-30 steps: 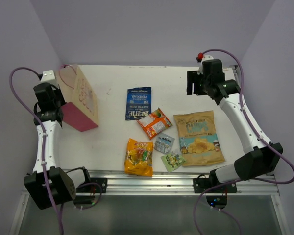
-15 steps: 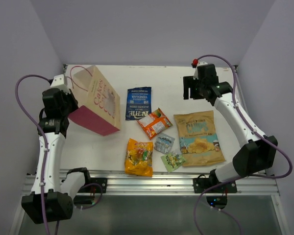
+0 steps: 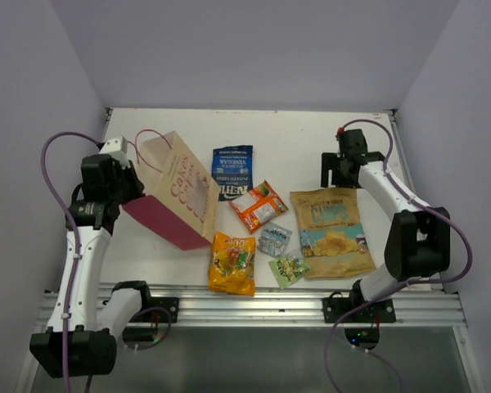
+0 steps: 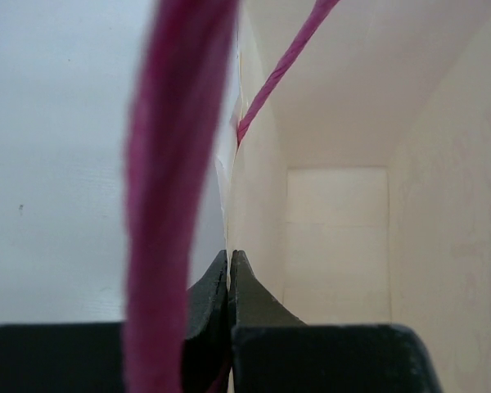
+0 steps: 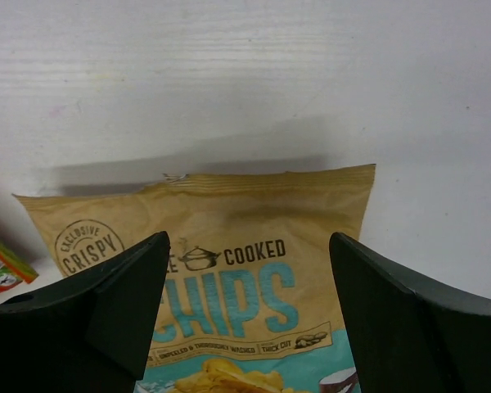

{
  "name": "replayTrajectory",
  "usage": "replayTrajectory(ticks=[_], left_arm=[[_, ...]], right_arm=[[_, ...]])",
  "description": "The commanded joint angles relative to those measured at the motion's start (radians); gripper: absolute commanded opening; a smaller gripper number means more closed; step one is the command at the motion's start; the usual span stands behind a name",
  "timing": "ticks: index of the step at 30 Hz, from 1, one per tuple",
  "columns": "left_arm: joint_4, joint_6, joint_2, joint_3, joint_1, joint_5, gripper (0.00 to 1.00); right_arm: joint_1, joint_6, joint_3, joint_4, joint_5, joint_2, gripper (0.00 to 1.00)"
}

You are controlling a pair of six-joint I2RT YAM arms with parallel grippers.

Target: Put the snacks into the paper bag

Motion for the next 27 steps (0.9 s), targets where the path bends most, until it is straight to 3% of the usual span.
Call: replayTrajectory(ticks=[1,4,17,27], left_arm=[[-0.049,0.036,0.022,0.081,-0.037,-0.022,0.0],[-0.078,0.069,0.051,0.108,-0.069,-0.085,0.0],[-0.159,0.101,0.088,0.21,-0.226,-0.383,0.0],[-0.113,0.076,0.019,0.087,-0.229,-0.318,0.0]], right_arm=[[-0.045,0.005,-0.032,0.023,0.026,-0.045,0.84],[-0.067,0.007,-0.056,0.006,0.006,-0.052,0.89],[-0.079,0.041,-0.113,-0.034,0.006,-0.063,0.9],[-0.099,0.033,-0.185,0.006,0.065,-0.071,0.98]])
